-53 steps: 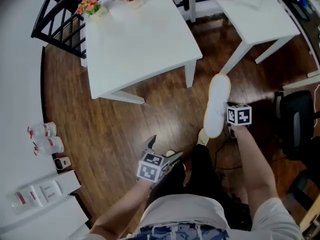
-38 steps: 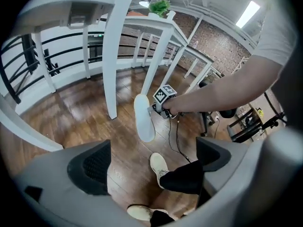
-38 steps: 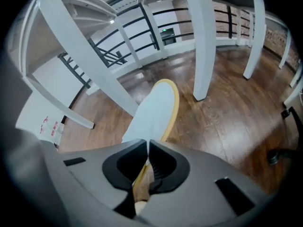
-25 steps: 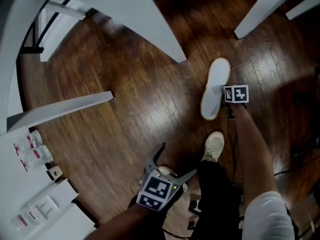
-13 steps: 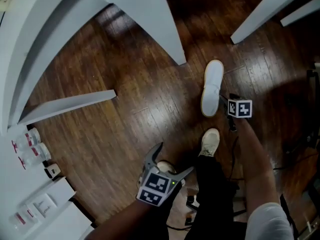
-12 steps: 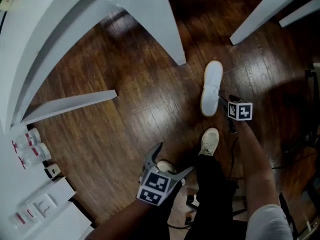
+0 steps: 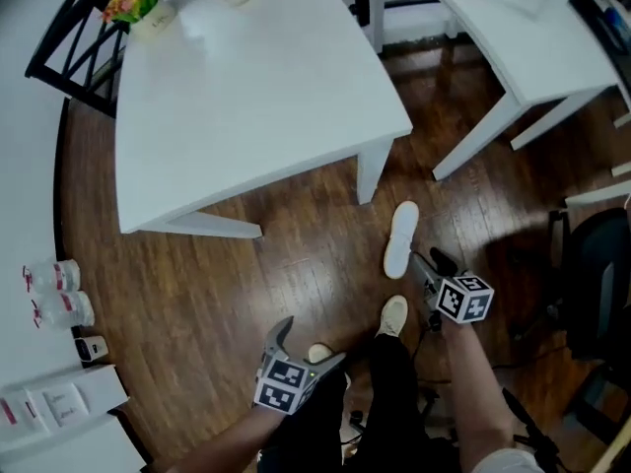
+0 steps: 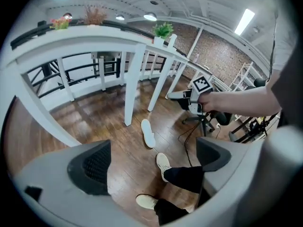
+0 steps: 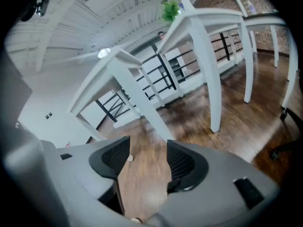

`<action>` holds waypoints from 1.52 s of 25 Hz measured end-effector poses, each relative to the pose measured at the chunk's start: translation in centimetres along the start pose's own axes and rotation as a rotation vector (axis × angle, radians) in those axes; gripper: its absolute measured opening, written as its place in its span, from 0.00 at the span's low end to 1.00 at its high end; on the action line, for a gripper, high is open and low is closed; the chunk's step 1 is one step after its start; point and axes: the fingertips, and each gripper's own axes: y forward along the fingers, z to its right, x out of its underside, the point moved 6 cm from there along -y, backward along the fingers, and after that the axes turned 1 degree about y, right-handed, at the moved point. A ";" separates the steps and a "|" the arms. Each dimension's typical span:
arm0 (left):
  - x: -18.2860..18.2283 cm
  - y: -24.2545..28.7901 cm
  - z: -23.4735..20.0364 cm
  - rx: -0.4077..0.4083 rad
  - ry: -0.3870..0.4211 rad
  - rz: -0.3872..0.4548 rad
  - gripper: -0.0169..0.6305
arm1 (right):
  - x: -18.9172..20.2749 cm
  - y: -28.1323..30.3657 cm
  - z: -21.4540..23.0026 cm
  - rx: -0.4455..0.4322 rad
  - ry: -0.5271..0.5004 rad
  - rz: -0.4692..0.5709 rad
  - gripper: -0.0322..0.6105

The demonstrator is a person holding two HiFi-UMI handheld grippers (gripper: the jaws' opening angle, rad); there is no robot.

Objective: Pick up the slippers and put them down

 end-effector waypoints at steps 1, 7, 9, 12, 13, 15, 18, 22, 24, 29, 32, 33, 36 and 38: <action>-0.1 -2.4 -0.1 -0.015 -0.008 0.012 0.89 | -2.0 -1.7 -2.7 -0.015 -0.014 0.023 0.47; 1.3 -18.5 -0.7 -0.100 -0.131 0.122 0.89 | -10.2 -13.1 -18.6 -0.076 -0.113 0.104 0.47; 0.7 -23.2 -1.8 -0.130 -0.163 0.193 0.89 | -13.2 -15.7 -23.7 -0.081 -0.190 0.103 0.47; 1.0 -30.2 -2.3 -0.162 -0.193 0.281 0.89 | -15.8 -20.4 -31.5 -0.089 -0.296 0.079 0.41; 1.3 -32.4 -2.3 -0.173 -0.198 0.306 0.89 | -16.4 -22.1 -33.9 -0.097 -0.331 0.078 0.40; 1.1 -36.1 -2.7 -0.199 -0.203 0.368 0.89 | -18.6 -25.0 -38.7 -0.138 -0.402 0.106 0.40; 1.5 -40.4 -2.8 -0.225 -0.206 0.426 0.89 | -21.5 -29.2 -44.1 -0.238 -0.511 0.127 0.40; 3.3 -43.3 -1.6 -0.248 -0.214 0.440 0.89 | -23.8 -35.4 -45.5 -0.411 -0.591 0.084 0.40; 4.1 -44.0 -0.7 -0.265 -0.219 0.431 0.89 | -24.3 -37.3 -42.8 -0.404 -0.577 0.061 0.40; 2.1 -44.7 -1.5 -0.299 -0.277 0.439 0.89 | -21.8 -34.2 -41.7 -0.370 -0.456 0.008 0.40; -0.2 -45.1 -1.2 -0.301 -0.300 0.454 0.89 | -19.9 -30.6 -41.3 -0.404 -0.431 -0.046 0.40; -0.8 -45.2 -1.0 -0.309 -0.297 0.457 0.89 | -19.9 -29.9 -41.7 -0.418 -0.417 -0.044 0.40; -2.4 -44.8 -0.7 -0.345 -0.293 0.470 0.89 | -20.2 -28.1 -43.4 -0.440 -0.435 -0.023 0.37; -3.7 -44.3 -0.7 -0.365 -0.289 0.482 0.89 | -19.6 -26.8 -44.9 -0.446 -0.524 -0.035 0.36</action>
